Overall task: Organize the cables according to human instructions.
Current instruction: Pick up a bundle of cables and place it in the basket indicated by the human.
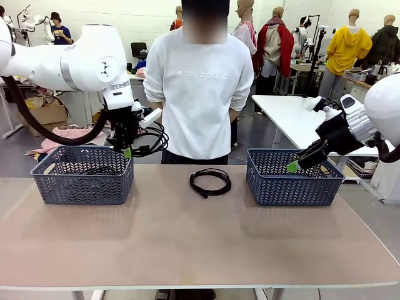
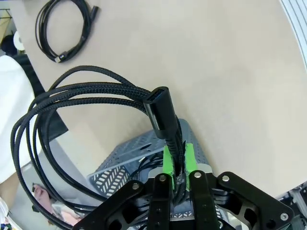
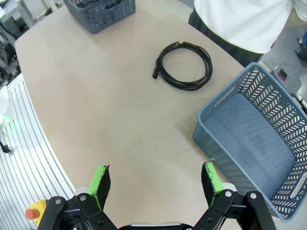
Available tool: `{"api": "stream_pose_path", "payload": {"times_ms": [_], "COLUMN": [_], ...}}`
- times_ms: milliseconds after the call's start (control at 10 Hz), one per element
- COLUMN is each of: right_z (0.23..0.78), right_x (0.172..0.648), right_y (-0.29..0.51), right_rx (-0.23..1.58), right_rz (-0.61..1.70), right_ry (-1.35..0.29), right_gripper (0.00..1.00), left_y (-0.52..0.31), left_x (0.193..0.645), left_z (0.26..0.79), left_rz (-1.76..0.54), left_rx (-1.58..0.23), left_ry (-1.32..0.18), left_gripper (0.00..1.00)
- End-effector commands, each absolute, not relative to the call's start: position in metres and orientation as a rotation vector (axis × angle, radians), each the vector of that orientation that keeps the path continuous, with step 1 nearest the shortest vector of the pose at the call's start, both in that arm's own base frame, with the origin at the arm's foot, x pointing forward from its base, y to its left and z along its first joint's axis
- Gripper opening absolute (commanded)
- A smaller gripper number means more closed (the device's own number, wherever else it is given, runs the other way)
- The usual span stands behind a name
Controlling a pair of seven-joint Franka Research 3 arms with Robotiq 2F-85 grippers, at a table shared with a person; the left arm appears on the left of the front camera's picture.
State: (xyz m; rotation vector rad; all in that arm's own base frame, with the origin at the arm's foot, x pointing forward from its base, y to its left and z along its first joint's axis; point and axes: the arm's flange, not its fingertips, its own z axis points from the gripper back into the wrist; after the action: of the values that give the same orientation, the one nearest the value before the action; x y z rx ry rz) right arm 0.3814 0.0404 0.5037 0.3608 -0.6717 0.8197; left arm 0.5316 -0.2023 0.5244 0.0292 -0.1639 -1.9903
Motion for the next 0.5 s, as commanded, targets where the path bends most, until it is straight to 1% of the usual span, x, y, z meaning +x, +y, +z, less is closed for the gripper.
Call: {"api": "stream_pose_path", "payload": {"times_ms": [0, 400], "right_z": [0.502, 0.502], "right_x": [0.383, 0.383], "right_y": [0.038, 0.038], "right_rx": [0.38, 0.38], "right_rz": [0.839, 0.839], "right_ry": [-0.692, -0.692], "right_gripper": [1.0, 1.0], "left_y": [-0.187, -0.119], "left_x": [0.541, 0.574], "left_z": [0.523, 0.507], "left_rz": [-1.934, -1.79], "left_rx": [0.085, 0.116], "left_ry": [-0.15, -0.123], "left_gripper": [0.11, 0.11]}}
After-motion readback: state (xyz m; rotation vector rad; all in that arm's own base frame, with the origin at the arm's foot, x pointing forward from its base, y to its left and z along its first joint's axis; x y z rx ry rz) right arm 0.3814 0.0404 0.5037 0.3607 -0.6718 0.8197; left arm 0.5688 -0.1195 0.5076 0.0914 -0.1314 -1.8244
